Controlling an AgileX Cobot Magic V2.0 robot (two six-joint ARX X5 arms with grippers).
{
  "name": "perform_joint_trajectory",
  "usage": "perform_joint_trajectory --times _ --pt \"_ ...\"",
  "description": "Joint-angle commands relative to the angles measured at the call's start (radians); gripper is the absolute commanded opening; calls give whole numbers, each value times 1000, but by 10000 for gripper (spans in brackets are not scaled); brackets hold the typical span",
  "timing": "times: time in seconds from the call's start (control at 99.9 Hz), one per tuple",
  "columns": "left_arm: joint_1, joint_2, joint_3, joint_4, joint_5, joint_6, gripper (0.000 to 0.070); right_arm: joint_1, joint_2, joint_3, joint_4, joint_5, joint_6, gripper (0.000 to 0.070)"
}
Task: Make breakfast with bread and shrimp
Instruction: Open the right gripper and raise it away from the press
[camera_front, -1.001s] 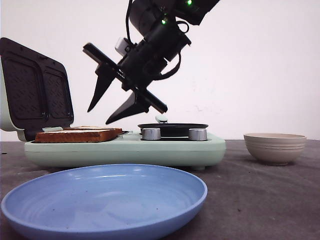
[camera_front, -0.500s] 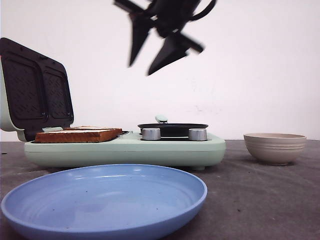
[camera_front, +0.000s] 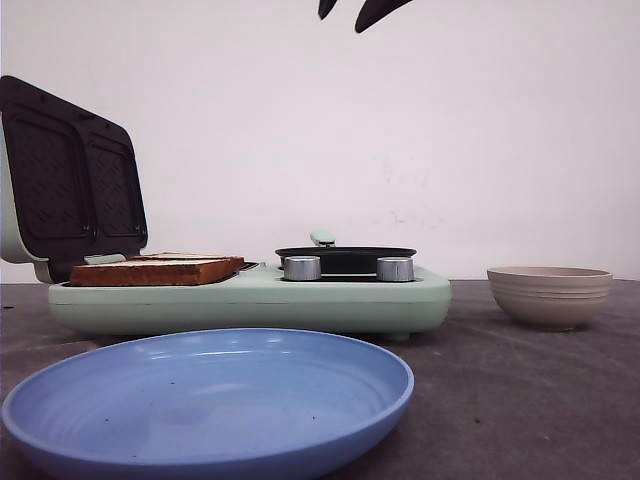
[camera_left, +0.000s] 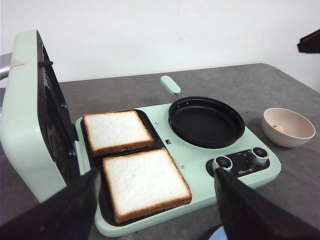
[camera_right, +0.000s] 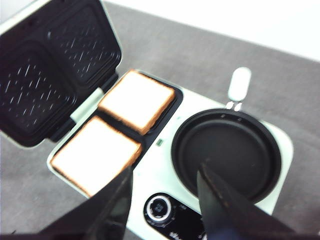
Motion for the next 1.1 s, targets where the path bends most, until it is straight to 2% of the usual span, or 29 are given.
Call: perform_joint_trajectory --times 0.0,0.32,0.44,0.68,1.091 --pt "1 3 8 7 -2 -2 393 2 -16 -25 22 5 -15 250" --pt "1 3 8 8 -2 -2 393 -3 -224 -359 244 6 -42 249" --pt "1 3 8 8 -2 -2 393 -3 -297 -446 257 51 -53 249" --pt "1 3 8 8 -2 -1 393 -3 -427 -608 284 82 -58 249" --pt "1 3 8 7 -2 -2 393 -3 -668 -868 317 145 -14 231"
